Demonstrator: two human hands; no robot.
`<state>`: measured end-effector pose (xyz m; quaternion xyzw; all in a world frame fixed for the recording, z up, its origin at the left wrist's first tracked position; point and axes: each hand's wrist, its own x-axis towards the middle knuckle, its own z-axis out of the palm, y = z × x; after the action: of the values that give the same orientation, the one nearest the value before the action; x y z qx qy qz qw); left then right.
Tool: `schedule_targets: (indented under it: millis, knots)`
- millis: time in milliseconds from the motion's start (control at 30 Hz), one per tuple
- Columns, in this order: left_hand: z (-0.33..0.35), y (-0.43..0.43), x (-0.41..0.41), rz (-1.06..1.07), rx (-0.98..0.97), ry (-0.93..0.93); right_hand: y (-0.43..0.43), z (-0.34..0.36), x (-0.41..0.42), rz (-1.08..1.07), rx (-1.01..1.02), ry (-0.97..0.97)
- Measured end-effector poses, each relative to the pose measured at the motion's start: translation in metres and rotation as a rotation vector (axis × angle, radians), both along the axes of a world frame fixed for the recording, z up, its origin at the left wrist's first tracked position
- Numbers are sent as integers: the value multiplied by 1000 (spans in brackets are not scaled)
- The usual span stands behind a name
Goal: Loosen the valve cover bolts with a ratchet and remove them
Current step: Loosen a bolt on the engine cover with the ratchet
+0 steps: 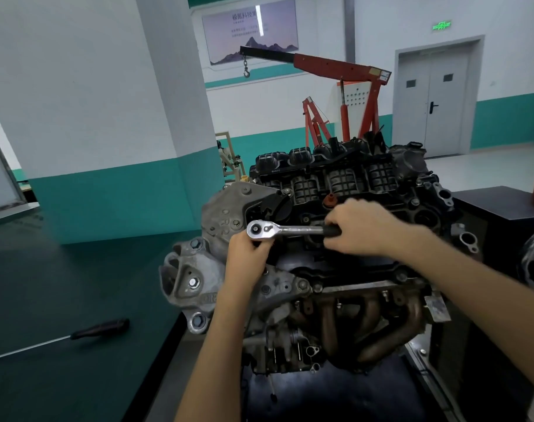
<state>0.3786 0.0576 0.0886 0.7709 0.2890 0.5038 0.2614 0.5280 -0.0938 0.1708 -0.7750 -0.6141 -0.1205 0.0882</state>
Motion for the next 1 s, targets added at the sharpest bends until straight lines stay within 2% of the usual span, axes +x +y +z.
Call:
schedule_targets:
  millis: [67,200,233,300,367,433,467,567,600,667,733,767,800,900,933,1000]
  knots:
    - [-1,0,-1,17,11,19,-8,-34,-17,-13,3,255]
    - [2,2,5,58,20,61,-16,-96,-77,272,-44,1170]
    - [3,2,6,76,17,77,-14,-105,-91,316,-51,1313]
    - [4,3,7,93,26,98,-10,-112,-104,329,-60,1425]
    - [2,1,5,61,17,55,-11,-105,-90,304,-120,1334]
    - [0,0,2,-7,-8,-12,-14,-84,-59,245,-210,1105]
    - [-1,0,1,-31,-16,-29,-15,-69,-41,191,-211,926]
    - [2,0,1,-27,8,-17,-10,-16,3,9,-46,219]
    - [2,-1,2,-19,20,-4,-8,-2,10,-6,0,78]
    - [0,0,2,-19,11,-10,-6,9,11,12,50,-1]
    - [-2,0,0,-17,-11,-19,-9,-10,0,-51,95,20]
    - [-3,0,-1,-15,-15,-12,-13,-28,-9,-88,117,88]
    - [-3,1,-1,-21,-16,-3,-16,-50,-22,-92,124,246]
    - [-1,2,6,4,-63,29,-21,-100,-72,149,8,1061]
    - [1,3,8,46,-71,72,-17,-108,-88,252,-27,1261]
    - [3,6,10,126,-34,160,-6,-112,-107,347,-37,1478]
